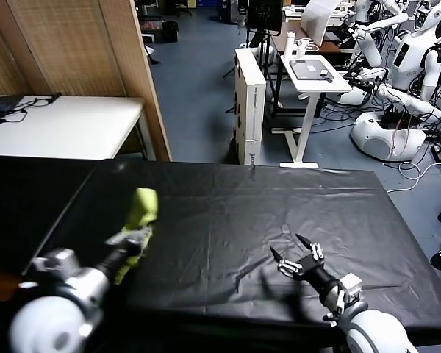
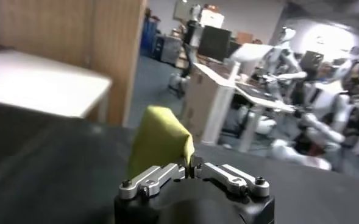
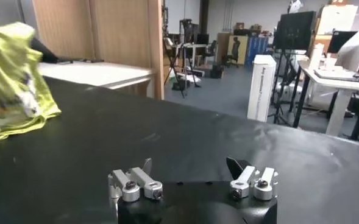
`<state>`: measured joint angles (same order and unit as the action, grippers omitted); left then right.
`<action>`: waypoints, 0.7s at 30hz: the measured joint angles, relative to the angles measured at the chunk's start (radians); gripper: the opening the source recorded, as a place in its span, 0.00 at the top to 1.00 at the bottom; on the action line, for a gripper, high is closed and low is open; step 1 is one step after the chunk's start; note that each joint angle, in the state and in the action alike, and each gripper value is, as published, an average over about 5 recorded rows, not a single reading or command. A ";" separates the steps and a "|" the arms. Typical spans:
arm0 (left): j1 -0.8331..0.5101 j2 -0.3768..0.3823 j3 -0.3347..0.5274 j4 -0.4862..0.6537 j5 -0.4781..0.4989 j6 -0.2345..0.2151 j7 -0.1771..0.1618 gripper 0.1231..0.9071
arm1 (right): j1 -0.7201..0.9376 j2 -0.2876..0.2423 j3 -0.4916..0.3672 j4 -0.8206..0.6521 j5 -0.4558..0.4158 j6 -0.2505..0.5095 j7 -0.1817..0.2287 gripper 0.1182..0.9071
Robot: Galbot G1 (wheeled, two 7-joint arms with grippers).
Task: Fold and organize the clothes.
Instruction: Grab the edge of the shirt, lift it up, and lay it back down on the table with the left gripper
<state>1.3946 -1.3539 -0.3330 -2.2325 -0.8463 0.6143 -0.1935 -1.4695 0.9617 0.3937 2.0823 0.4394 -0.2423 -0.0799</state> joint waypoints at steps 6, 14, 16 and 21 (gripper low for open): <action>-0.005 -0.035 0.054 0.028 0.027 0.006 0.032 0.72 | 0.015 -0.014 -0.022 0.023 0.078 -0.042 0.014 0.00; 0.026 0.004 0.026 -0.001 0.051 -0.001 0.048 0.15 | 0.048 -0.001 -0.086 0.025 0.173 -0.109 0.066 0.00; 0.033 0.012 0.012 -0.005 0.054 -0.005 0.047 0.03 | 0.057 0.007 -0.107 0.021 0.208 -0.130 0.087 0.00; 0.052 0.029 -0.026 -0.013 0.067 -0.002 0.043 0.00 | 0.081 0.030 -0.162 0.001 0.275 -0.152 0.126 0.02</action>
<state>1.4468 -1.3244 -0.3589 -2.2459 -0.7792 0.6119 -0.1505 -1.3883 0.9922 0.2316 2.0834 0.7142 -0.3940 0.0460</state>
